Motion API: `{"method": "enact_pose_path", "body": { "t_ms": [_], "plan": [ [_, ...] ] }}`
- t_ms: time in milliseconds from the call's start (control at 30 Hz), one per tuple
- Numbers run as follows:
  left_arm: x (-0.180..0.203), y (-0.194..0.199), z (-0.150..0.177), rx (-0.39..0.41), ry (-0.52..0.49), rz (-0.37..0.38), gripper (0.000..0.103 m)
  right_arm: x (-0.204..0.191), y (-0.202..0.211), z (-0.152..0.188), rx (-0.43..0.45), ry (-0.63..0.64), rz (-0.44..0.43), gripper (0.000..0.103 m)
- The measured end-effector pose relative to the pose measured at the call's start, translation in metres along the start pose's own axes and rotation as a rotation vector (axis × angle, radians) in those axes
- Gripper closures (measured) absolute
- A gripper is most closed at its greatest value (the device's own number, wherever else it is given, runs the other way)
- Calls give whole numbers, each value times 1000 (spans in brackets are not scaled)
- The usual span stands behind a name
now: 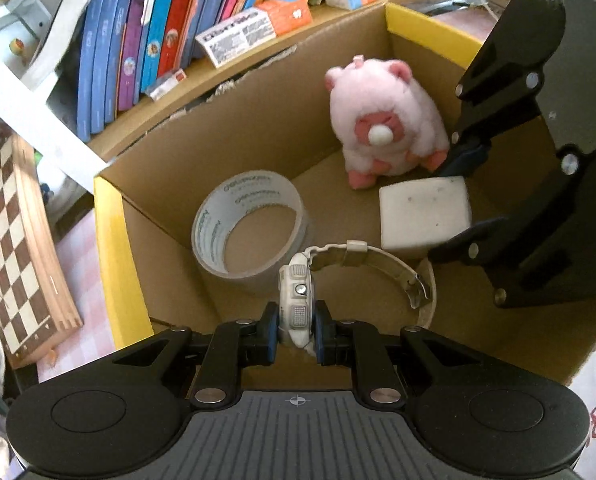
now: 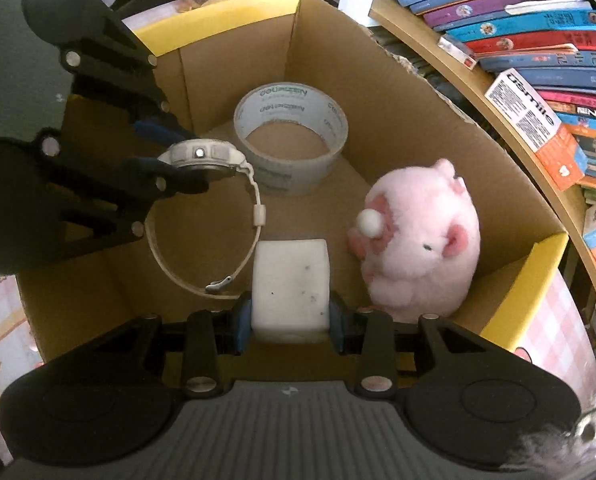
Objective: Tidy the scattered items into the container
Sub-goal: 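Lower the block with the right gripper into the box while the left gripper lowers the watch, then open both, then withdraw both open grippers from the box back toward the remaining items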
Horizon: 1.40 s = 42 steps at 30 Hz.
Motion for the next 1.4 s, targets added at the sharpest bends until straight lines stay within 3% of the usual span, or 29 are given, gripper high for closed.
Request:
{"method": "enact_pose_path", "body": {
  "t_ms": [400,500,600,833,967,1200,1400],
  "plan": [
    [2,-1,-4,-5,-15,-15,81,0,-3,-4,4,2,-17,66],
    [3,1,-5,1,-18,-25,71,1,-2,-5,16,-10,-17,59],
    [5,8,-7,19,-23,-40,52,3,4,-6,35,-24,-20,51],
    [7,39,-9,105,-39,-84,34,10,32,-10,98,-67,-38,50],
    [3,60,-9,152,-15,-106,32,16,51,-12,143,-102,-39,47],
    [8,125,-1,334,41,-127,25,19,99,-9,255,-124,-28,46],
    [17,165,11,440,61,-152,23,23,143,-2,343,-201,-18,44]
  ]
}}
Point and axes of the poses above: each gripper's, at about its wrist camera, not at the fingertips, and y roughly against the way its jaws point, x to its right, z to its underside, the point moved 8 cm from there along -y, roughly the way its jaws point, and after that the axes turned 14 degrees about z, right-handed, at the moved point
